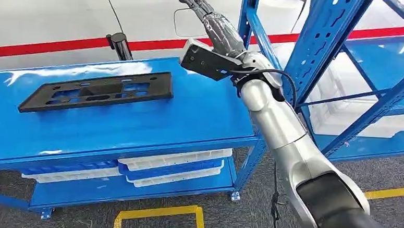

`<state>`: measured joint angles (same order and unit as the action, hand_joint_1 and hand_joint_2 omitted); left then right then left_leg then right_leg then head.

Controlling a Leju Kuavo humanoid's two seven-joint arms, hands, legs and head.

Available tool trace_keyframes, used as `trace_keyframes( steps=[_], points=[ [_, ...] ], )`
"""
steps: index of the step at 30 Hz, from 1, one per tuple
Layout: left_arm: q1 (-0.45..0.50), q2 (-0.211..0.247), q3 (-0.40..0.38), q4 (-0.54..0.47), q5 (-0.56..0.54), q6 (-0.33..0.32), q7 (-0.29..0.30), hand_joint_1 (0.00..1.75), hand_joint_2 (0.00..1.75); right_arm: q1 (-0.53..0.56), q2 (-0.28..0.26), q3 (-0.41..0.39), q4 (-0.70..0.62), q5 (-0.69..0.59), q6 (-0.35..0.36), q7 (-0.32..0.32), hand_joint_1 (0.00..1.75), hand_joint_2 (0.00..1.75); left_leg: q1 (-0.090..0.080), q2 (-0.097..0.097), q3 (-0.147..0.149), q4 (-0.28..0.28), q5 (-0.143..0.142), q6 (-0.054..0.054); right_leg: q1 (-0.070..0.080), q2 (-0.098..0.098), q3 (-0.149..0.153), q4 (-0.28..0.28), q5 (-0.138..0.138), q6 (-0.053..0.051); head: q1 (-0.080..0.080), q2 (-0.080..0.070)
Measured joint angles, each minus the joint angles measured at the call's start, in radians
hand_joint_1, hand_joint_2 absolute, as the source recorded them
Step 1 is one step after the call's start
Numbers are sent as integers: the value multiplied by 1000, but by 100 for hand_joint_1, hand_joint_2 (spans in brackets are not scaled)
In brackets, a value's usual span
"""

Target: Take the parts from the cabinet and place them on the table.

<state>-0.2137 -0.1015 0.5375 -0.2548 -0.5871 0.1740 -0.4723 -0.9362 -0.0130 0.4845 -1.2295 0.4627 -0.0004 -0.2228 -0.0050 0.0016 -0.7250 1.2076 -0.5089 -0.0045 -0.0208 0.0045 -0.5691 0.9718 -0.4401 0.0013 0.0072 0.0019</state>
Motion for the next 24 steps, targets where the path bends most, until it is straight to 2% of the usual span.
trace_keyframes(
  steps=[1,2,3,4,6,7,8,9,10,18,19,20,21,22,23,24],
  points=[
    [1,-1,0,0,1,4,1,0,0,0,0,0,0,0,0,0,0,175,6,1,-47,71,-22,-6,1,0,3,1,-4,-5,0,0],
    [1,-1,0,0,1,6,2,0,0,0,1,0,0,0,0,0,0,175,9,1,-78,104,-20,-6,2,2,7,1,-8,-6,0,0],
    [1,-1,0,0,2,6,3,0,0,-1,2,0,0,0,0,0,0,175,11,1,-80,82,5,-3,2,4,13,1,-11,-7,0,0],
    [1,-1,0,0,2,7,2,0,0,-2,4,0,0,0,0,0,0,175,11,1,-58,21,49,3,4,6,20,0,-16,-6,0,0],
    [0,1,-1,0,2,10,3,0,0,-7,10,0,-1,0,0,0,0,175,4,-1,29,-173,162,29,7,10,37,-1,-26,-3,0,0],
    [-1,7,-1,0,3,13,3,0,0,-10,10,0,-2,-2,0,-1,0,175,-4,-1,55,-225,170,44,6,10,42,-1,-30,-3,1,0],
    [-3,5,-2,0,2,14,2,0,0,-13,10,1,-3,-2,2,-2,0,175,-5,1,61,-233,144,46,12,11,40,-2,-33,1,0,0],
    [-6,8,-3,0,4,18,1,0,0,-14,11,1,-4,-3,5,-2,0,175,-6,0,75,-236,143,47,12,11,38,-1,-38,9,0,0],
    [-5,8,-4,0,5,19,1,0,0,-14,12,2,-4,-3,7,-2,0,175,-7,-1,74,-236,144,49,11,10,40,-2,-39,12,1,0],
    [-5,8,-4,0,6,20,1,0,0,-13,12,2,-5,-3,8,-2,0,175,-8,-2,74,-236,143,49,11,10,41,-2,-39,12,1,0],
    [-5,9,-4,0,10,24,1,0,0,-14,15,3,-6,-3,10,-3,0,175,-8,-3,75,-236,143,50,11,10,42,-5,-41,15,1,0],
    [-7,8,-5,0,13,27,-2,0,0,-23,21,6,-17,-4,11,-5,0,175,0,0,98,-266,155,53,17,4,32,21,-61,20,0,0],
    [-8,8,-5,0,14,27,-2,0,0,-29,22,8,-18,-4,12,-5,0,175,1,1,99,-266,155,56,21,4,11,62,-81,16,1,0],
    [-8,7,-4,0,23,29,-5,0,0,-20,23,17,-18,-3,14,-5,0,175,-1,-3,100,-265,150,61,18,4,-148,341,-168,17,3,0],
    [-7,7,-4,0,23,29,-6,0,0,-21,23,24,-21,-3,14,-5,0,175,1,-11,100,-245,136,50,7,1,-54,99,-40,59,3,0],
    [-7,8,-4,0,24,29,-6,0,0,-23,31,27,-24,-3,14,-5,0,175,-7,-12,94,-222,119,35,8,-3,-14,23,-10,30,1,0]
  ],
)
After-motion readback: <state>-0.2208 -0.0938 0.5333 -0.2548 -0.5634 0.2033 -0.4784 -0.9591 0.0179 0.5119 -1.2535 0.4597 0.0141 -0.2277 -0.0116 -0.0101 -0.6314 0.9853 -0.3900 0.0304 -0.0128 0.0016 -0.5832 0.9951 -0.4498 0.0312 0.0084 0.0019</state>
